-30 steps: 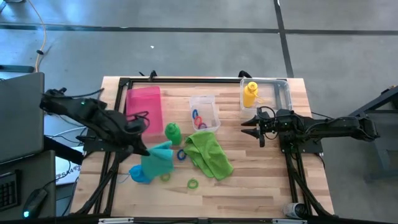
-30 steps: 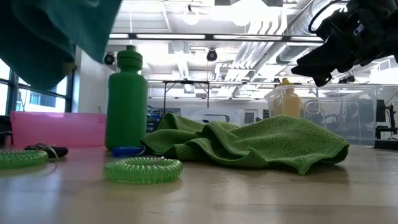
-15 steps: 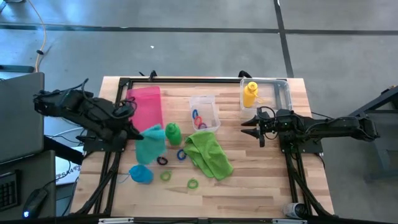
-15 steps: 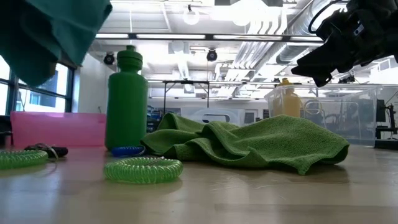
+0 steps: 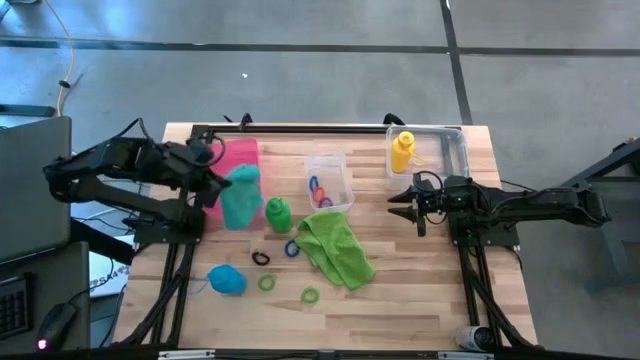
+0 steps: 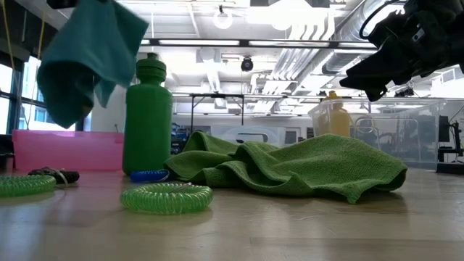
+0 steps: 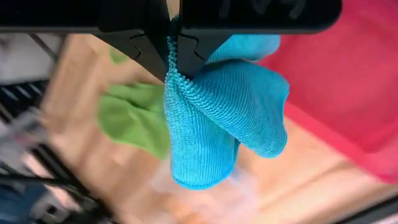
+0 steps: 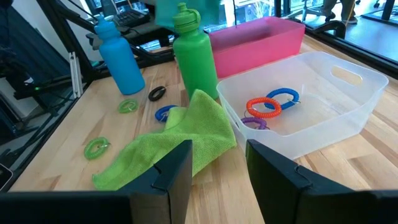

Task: Pick & Place Sports Items
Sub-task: Put the blue microfiber towel into the red bin

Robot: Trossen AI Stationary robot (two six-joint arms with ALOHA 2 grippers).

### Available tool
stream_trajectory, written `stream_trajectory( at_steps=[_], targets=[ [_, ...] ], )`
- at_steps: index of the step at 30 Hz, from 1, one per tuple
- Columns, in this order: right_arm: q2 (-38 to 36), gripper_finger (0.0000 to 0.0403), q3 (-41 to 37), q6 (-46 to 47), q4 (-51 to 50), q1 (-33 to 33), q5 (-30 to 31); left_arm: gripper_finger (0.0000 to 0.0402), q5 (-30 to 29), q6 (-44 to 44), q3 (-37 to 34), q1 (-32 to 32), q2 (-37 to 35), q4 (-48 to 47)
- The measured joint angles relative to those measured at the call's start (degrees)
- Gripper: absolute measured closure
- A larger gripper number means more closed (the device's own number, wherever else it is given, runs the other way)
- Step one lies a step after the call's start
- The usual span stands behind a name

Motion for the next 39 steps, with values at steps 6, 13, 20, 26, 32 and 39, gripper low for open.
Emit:
stream_trajectory(
  at_steps=[6,13,20,26,32,39],
  targets=[
    [0.01,0.0261,0.00,-0.01,-0.03,0.01,-0.01,0.0401,-4.40,0.78,0.00,7.03,0.07,-3.26],
    [0.00,0.0261,0.00,0.00,-0.03,0.00,0.00,0.0401,-7.50,1.91,-0.04,14.69,1.61,-8.99],
    [0.00,0.0261,0.00,-0.02,-0.05,0.00,-0.02,0.0399,-7.85,2.04,-0.09,19.25,5.52,-12.54],
    [0.01,0.0261,0.00,-0.01,-0.05,0.00,-0.01,0.0399,-7.96,2.04,-0.13,22.72,11.26,-12.94],
    [0.01,0.0261,0.00,-0.01,-0.05,0.00,-0.01,0.0398,-10.38,2.04,-1.21,28.71,18.36,-14.09],
    [0.00,0.0261,0.00,-0.01,-0.05,0.00,-0.02,0.0398,-10.28,3.62,-6.09,32.66,23.93,-8.99]
  ],
)
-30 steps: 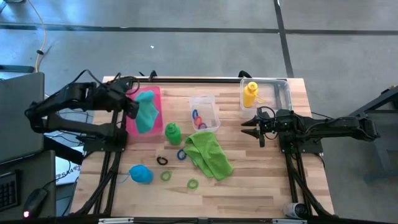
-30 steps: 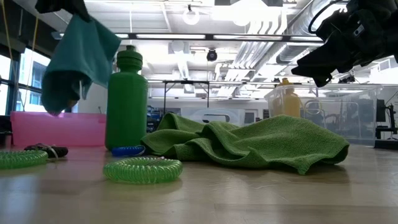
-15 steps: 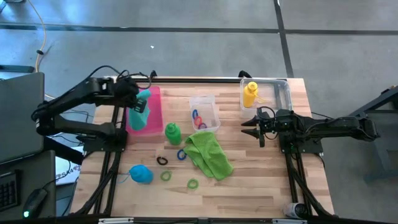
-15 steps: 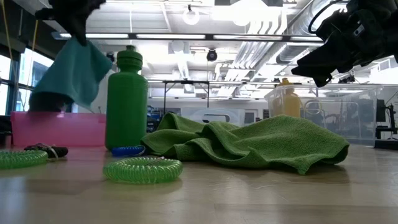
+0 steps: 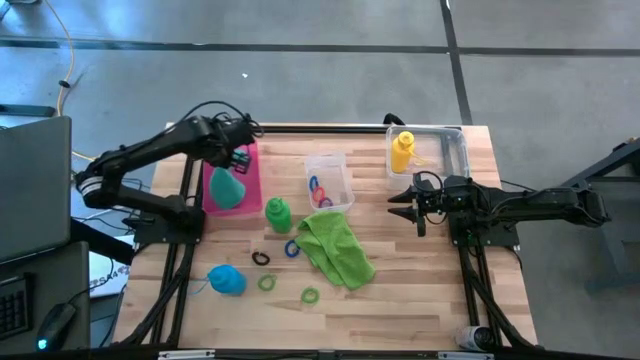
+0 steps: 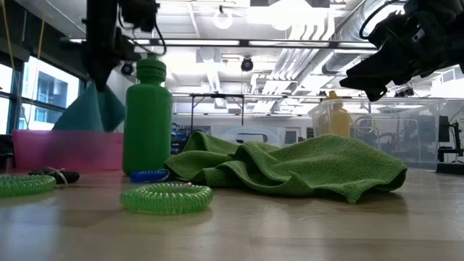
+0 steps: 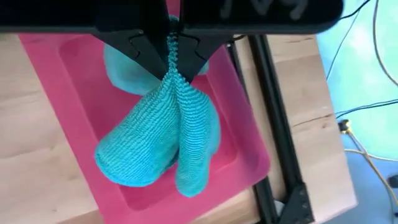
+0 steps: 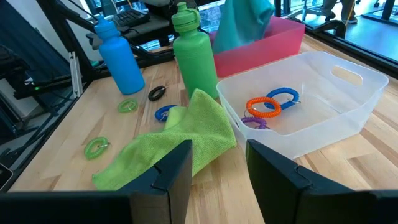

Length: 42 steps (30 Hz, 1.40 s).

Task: Pick & Place Sports Items
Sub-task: Put the blue microfiber towel into the red bin, then put the left green spring keychain into the left transparent bin

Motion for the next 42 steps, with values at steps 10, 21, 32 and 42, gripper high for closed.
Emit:
stream_trajectory(
  at_steps=[10,21,32,42],
  targets=[
    [0.00,0.0261,0.00,0.01,0.00,0.01,0.02,0.0398,0.19,-0.05,-7.82,2.17,1.32,7.60],
    [0.01,0.0261,0.00,0.00,-0.01,0.01,0.01,0.0384,1.71,3.72,-8.31,2.66,1.32,7.95],
    [0.01,0.0261,0.00,0.00,0.00,0.01,0.02,0.0242,1.21,7.97,-8.31,3.98,0.49,8.25],
    [0.00,0.0261,0.00,0.01,0.00,0.02,0.00,0.0216,8.31,9.68,-8.27,3.88,-8.59,8.19]
  ],
)
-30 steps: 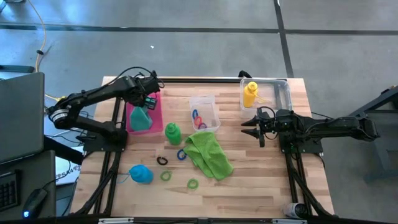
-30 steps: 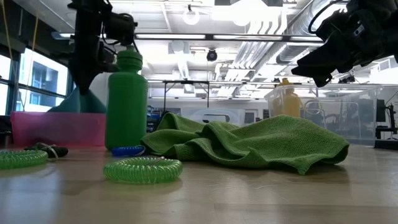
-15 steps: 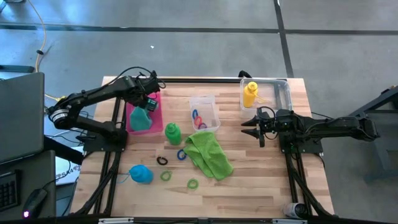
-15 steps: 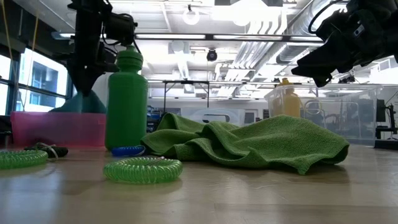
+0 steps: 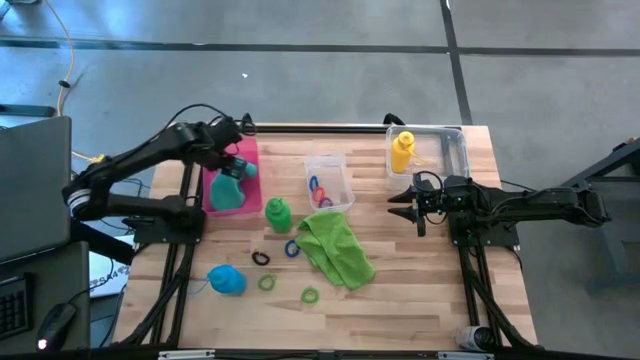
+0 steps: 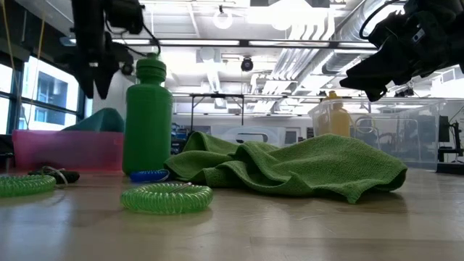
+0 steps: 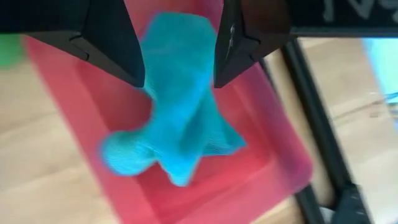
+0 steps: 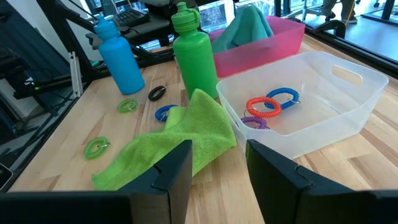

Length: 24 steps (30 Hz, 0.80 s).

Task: Pick & Place Sports Items
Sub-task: Put the left green spring keychain into the left transparent bin

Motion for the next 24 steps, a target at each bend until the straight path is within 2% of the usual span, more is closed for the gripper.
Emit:
stream_trajectory(
  at_steps=[5,11,24],
  targets=[
    [0.00,0.0261,0.00,-0.02,0.00,-0.02,0.00,0.0216,3.48,-1.55,0.04,-3.45,-5.29,-0.02],
    [0.01,0.0261,0.00,0.00,-0.01,-0.01,0.02,0.0216,3.72,-2.28,0.04,-8.16,-10.04,0.02],
    [0.00,0.0261,0.00,0.00,-0.02,-0.02,0.00,0.0215,3.72,-2.42,0.07,-18.90,-14.54,1.89]
  ],
)
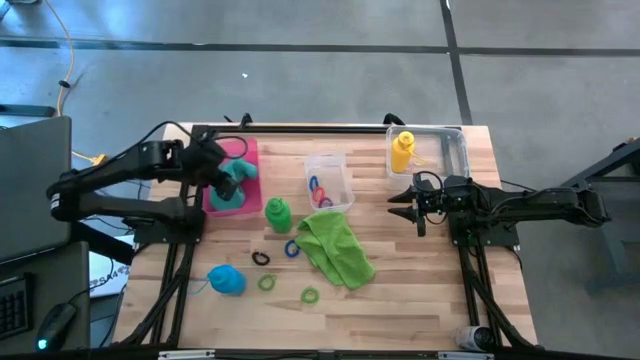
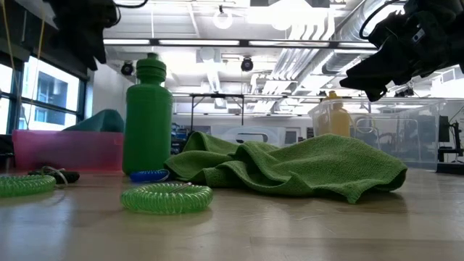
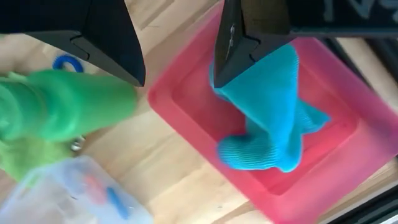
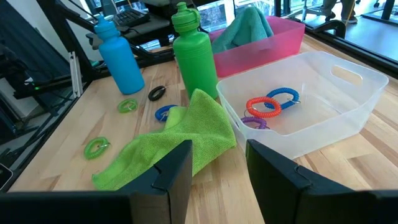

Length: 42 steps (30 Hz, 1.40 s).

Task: Pick & Place Sports Items
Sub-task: Put the left green spring keychain into the left transparent bin

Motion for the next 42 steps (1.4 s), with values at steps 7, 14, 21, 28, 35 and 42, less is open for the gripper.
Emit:
stream_trajectory(
  at_steps=[7,14,21,28,35,42],
  targets=[
    [0.00,0.0261,0.00,0.00,0.01,0.00,0.00,0.0215,0.02,0.01,0.00,-6.19,-0.14,2.84],
    [0.02,0.0261,0.00,-0.01,0.02,0.01,0.01,0.0215,0.04,0.00,0.00,-12.80,-0.12,5.17],
    [0.01,0.0261,-0.01,0.00,0.01,0.00,0.01,0.0215,0.09,-2.22,0.00,-20.51,0.72,5.11],
    [0.02,0.0261,0.00,-0.01,0.02,0.00,0.02,0.0215,0.09,-3.09,0.00,-28.03,3.86,5.09],
    [0.02,0.0261,0.00,0.00,0.00,0.00,0.01,0.0215,0.76,-6.60,0.02,-31.76,8.96,5.07],
    [0.02,0.0261,-0.02,0.00,0.00,0.00,0.00,0.0216,2.32,-6.44,0.02,-34.46,14.25,7.95]
  ],
)
